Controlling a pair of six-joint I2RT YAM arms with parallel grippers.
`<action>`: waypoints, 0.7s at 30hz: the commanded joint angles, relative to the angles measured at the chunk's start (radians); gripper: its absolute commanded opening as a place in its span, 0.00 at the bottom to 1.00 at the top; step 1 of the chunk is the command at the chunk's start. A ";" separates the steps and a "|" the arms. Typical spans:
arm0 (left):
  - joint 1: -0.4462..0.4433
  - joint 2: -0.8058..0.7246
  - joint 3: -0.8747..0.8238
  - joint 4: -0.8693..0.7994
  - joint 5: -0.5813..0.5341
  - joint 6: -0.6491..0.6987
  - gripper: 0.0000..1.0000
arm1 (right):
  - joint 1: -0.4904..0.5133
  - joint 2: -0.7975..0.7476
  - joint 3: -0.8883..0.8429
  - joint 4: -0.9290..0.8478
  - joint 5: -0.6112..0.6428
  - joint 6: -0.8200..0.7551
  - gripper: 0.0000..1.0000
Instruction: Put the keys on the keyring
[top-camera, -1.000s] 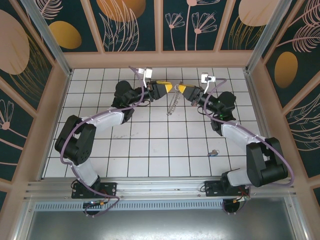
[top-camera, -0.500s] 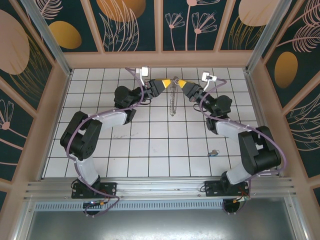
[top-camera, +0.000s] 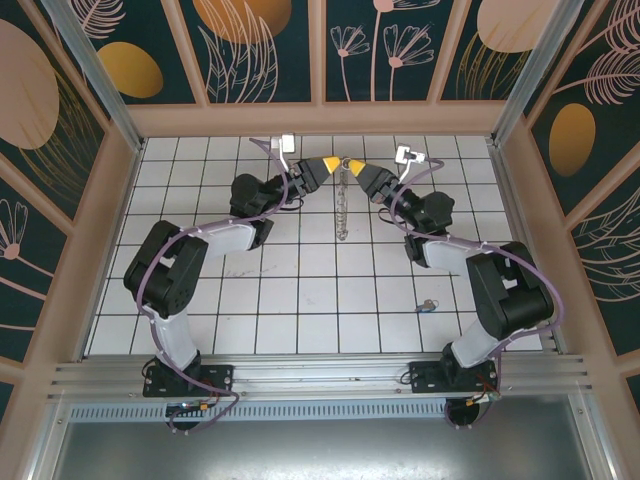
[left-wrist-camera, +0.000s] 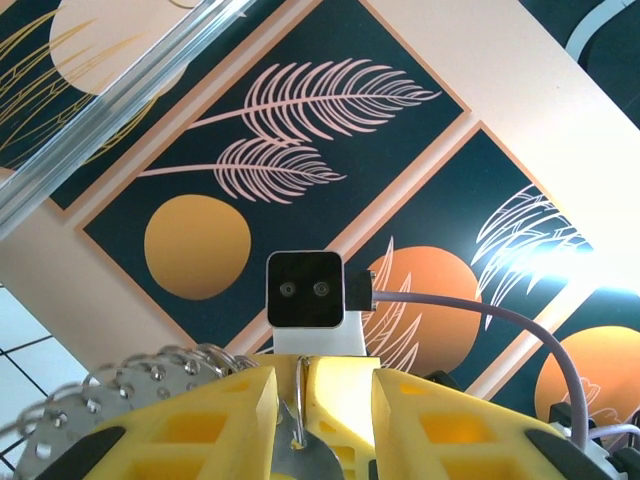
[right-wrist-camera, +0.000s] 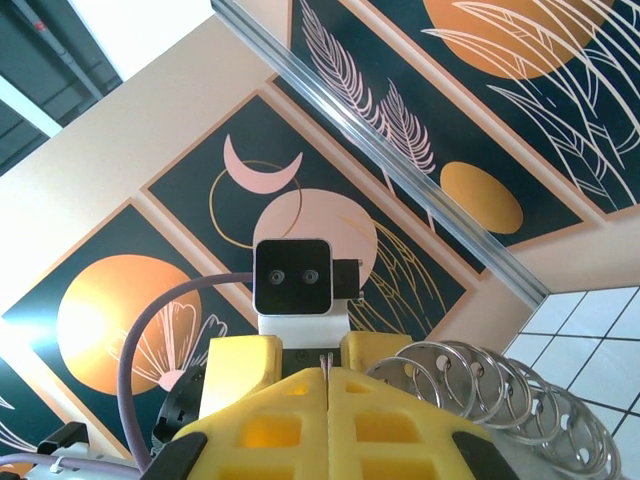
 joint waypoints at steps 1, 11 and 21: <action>-0.011 0.017 -0.011 0.042 -0.013 -0.007 0.30 | 0.009 0.008 0.045 0.087 0.016 0.014 0.00; -0.021 0.036 0.000 0.044 -0.007 -0.013 0.27 | 0.013 0.021 0.053 0.080 0.013 0.017 0.00; -0.025 0.046 0.020 0.043 -0.001 -0.014 0.25 | 0.013 0.028 0.053 0.072 0.007 0.017 0.00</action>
